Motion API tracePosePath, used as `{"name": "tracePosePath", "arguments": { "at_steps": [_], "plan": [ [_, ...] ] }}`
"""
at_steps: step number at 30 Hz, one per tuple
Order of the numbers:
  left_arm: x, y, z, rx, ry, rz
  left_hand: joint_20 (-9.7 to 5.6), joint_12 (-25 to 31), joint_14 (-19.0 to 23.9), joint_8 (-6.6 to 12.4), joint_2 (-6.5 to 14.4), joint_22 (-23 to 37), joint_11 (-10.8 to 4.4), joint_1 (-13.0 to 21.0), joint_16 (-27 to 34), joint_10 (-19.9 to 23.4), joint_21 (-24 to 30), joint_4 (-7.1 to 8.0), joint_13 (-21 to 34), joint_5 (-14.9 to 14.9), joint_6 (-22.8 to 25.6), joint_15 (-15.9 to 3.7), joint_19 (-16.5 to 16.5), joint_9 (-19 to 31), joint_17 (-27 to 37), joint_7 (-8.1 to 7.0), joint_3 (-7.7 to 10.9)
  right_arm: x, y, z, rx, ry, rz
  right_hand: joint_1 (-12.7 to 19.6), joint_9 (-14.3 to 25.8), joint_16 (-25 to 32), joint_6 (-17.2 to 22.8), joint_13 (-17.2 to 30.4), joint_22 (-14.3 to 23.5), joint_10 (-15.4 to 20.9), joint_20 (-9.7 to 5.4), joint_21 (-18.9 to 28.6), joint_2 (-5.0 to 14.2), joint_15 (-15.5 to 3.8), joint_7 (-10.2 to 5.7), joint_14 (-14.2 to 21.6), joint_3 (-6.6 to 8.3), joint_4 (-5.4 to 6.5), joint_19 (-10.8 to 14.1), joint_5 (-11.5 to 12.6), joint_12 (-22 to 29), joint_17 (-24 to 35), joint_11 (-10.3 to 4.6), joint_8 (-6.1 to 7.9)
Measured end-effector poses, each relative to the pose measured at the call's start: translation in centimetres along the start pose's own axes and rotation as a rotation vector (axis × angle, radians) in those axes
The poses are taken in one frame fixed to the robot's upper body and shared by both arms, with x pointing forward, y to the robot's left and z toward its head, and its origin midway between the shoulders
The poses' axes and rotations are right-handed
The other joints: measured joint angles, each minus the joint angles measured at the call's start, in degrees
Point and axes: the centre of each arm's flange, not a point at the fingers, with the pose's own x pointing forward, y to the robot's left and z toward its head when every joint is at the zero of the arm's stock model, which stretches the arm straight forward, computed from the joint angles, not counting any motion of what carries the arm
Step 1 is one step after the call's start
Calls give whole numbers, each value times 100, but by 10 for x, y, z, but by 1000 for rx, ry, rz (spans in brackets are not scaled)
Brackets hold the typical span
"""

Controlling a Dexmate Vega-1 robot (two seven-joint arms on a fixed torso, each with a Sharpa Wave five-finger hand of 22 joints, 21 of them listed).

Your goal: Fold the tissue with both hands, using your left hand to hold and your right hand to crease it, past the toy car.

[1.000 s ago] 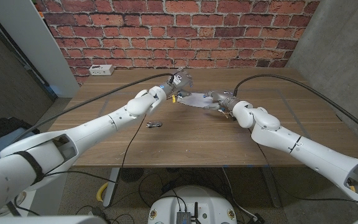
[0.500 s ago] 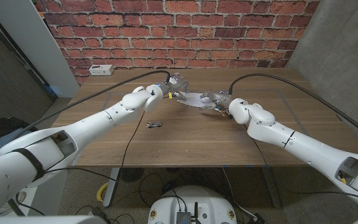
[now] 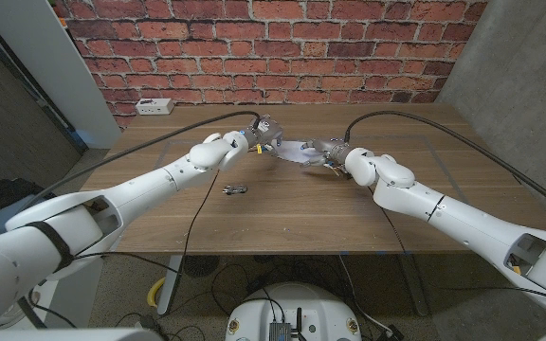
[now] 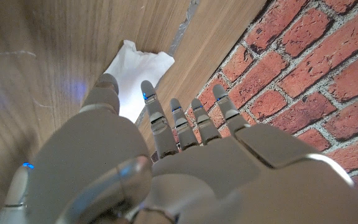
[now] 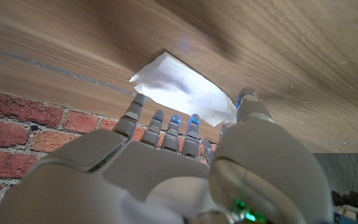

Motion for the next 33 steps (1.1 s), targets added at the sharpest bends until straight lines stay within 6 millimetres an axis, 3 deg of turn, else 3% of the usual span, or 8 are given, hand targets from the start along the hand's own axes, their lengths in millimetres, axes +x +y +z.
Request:
{"name": "tracePosePath", "arguments": {
  "at_steps": [7, 20, 24, 28, 33],
  "plan": [
    [5, -7, 1, 38, 8, -8, -41, 0, 31, 0, -14, 0, -31, 106, 0, 31, 0, 0, 0, 0, 129, -31, 41, 0, 0, 76, 0, 0, -1, 1, -5, -2, -1, 0, 0, 0, 0, 0, 0, 0, 0, 0, 0, 0, 0, 0, -24, -24, 0, 0, 0, -14, 0, 0],
    [12, -20, 6, 50, 4, 8, -100, 68, 251, -106, 2, 16, -70, 384, 79, 261, 0, 11, -26, 0, 281, -20, 207, 1, 1, 20, 11, -1, -3, 3, -13, -5, -8, 0, 1, -22, 0, 1, 0, 0, 0, -42, 0, 0, 0, 1, -24, -24, 1, -22, 0, -13, 0, 0],
    [13, -25, 9, 46, 2, 15, -171, 154, 498, -51, 181, 16, -123, 752, 128, 598, 59, 21, -27, -46, 793, -20, 391, 2, 15, -21, 126, -1, -3, 2, -13, -3, -8, 1, 1, -22, 1, 1, 1, 1, 0, -42, 0, 1, 0, 1, -24, -24, 1, -22, 0, -40, 0, 0],
    [14, -27, 13, 32, 0, 55, -212, 233, 753, 29, 491, 43, -145, 1245, 133, 1010, 142, 8, -26, -139, 1524, -31, 564, 27, 0, 94, 279, -2, -3, 1, -12, -1, -9, -1, 1, -22, 35, 1, 1, 97, 0, -62, 1, -35, 34, 37, -24, -24, 1, -28, 0, -40, -20, 0],
    [13, -32, 18, 30, -3, 82, -257, 233, 849, 32, 620, 69, -161, 1373, 163, 1129, 196, 41, -17, -151, 1703, -32, 647, 39, 15, 180, 310, -4, -3, 0, -12, 3, -5, -75, 2, 88, 324, 1, 1, 437, 0, -62, 76, -81, 73, 229, -43, -5, 1, -66, 97, -23, -22, 39]
  ]
}}
